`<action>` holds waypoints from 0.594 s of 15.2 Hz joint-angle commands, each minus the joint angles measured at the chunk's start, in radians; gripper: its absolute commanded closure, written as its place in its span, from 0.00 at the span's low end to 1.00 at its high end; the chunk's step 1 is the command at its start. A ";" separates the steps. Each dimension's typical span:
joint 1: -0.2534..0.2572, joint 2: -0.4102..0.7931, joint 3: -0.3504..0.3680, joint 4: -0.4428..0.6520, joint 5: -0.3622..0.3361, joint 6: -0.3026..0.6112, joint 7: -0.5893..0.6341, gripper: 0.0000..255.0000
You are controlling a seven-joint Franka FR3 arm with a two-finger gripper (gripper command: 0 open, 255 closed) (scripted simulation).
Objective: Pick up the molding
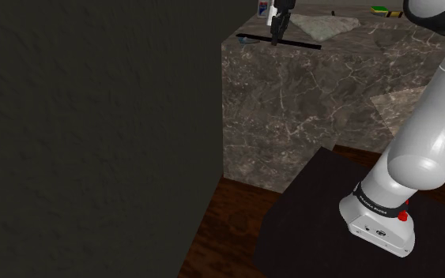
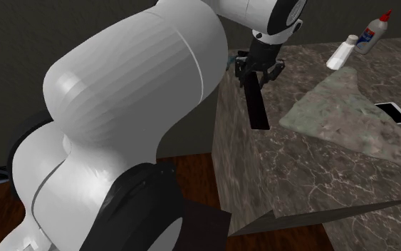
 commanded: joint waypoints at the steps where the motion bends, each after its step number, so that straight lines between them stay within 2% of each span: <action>1: 0.000 0.002 0.000 0.015 0.001 -0.015 0.001 1.00; 9: -0.012 0.044 -0.006 0.177 0.017 -0.139 -0.002 1.00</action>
